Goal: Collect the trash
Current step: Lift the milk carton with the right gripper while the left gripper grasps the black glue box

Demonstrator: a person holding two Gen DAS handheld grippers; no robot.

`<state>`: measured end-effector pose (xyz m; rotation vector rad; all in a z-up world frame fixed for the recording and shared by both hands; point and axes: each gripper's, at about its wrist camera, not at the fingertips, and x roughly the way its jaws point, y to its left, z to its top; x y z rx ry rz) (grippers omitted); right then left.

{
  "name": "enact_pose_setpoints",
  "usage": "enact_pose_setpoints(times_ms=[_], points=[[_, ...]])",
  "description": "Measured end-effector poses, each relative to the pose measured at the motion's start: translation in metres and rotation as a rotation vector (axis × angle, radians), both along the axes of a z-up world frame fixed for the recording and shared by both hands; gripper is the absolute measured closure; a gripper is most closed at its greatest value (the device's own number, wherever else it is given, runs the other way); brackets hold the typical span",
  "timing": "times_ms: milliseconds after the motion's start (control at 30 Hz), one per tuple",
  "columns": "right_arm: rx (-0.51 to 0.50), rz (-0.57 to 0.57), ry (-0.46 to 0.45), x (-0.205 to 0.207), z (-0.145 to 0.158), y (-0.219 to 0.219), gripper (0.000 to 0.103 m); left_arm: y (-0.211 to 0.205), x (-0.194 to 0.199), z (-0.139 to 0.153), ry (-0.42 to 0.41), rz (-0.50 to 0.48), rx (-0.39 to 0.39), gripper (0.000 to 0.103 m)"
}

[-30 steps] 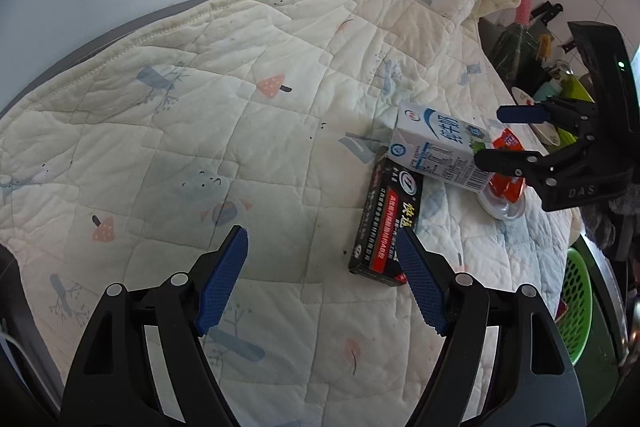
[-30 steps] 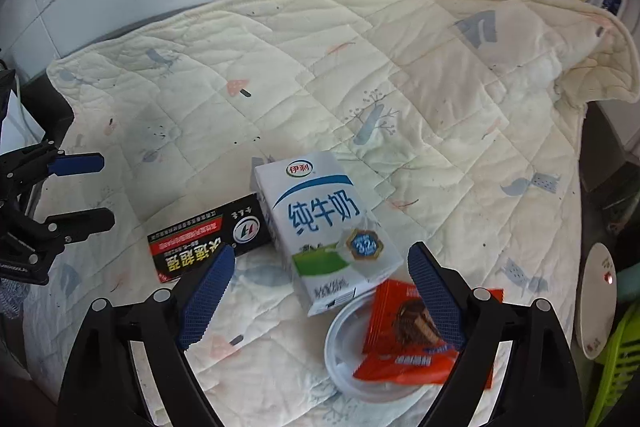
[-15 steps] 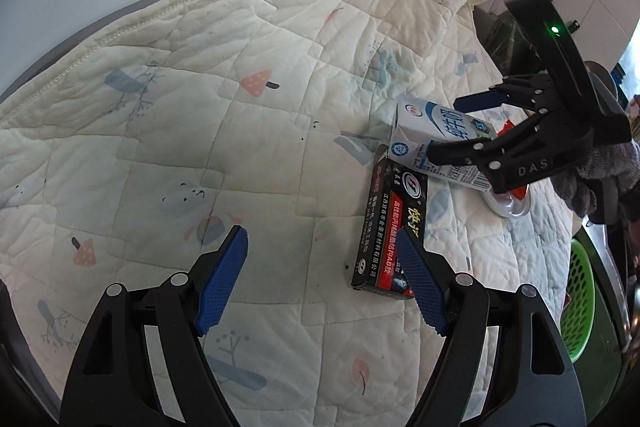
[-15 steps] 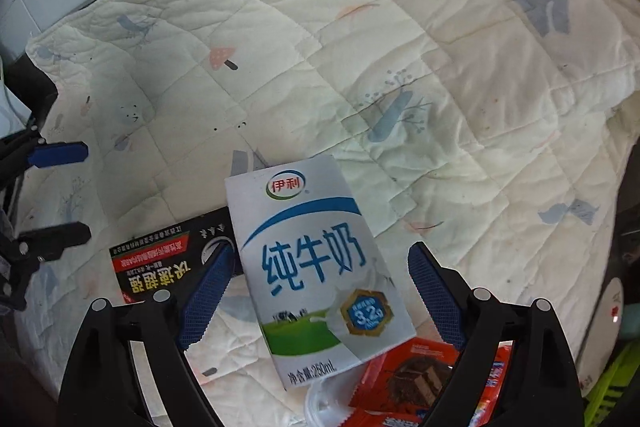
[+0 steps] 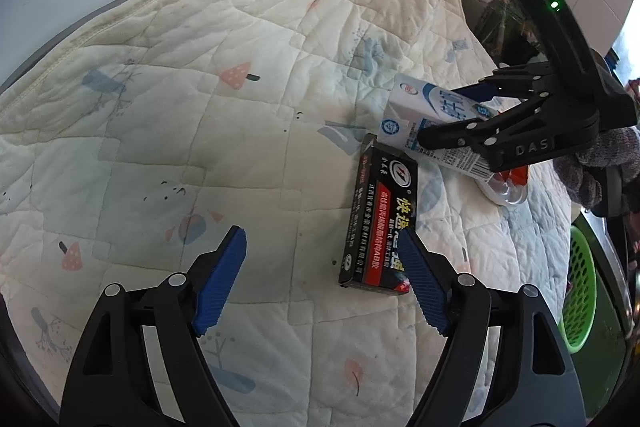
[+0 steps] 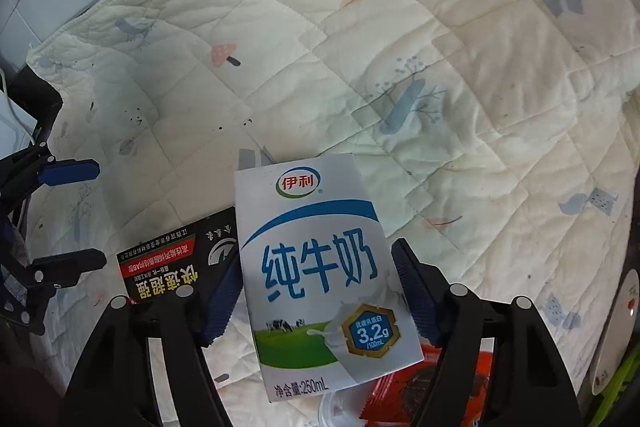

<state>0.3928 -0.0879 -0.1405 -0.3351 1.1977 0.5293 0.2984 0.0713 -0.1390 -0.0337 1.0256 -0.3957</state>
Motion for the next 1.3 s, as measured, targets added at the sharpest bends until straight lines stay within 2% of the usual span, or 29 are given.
enact_pose_setpoints(times_ms=[300,600,900,1033,1300], points=[[0.054,-0.102,-0.065,-0.029,0.033,-0.027,0.034,-0.032,0.009,-0.007,0.017,-0.072,0.02,0.025],[0.086,-0.189,-0.129,-0.078,0.059,-0.057,0.034,-0.059,0.023,-0.028,0.04,-0.098,0.088,0.026],[0.128,-0.284,-0.161,-0.127,0.068,-0.088,0.034,-0.066,0.026,-0.036,0.034,-0.104,0.126,0.036],[0.14,-0.327,-0.173,-0.151,0.07,-0.102,0.034,-0.071,0.024,-0.034,0.021,-0.112,0.126,0.054],[0.161,-0.422,-0.191,-0.197,0.072,-0.131,0.034,-0.068,0.009,-0.022,-0.016,-0.078,0.111,0.056]])
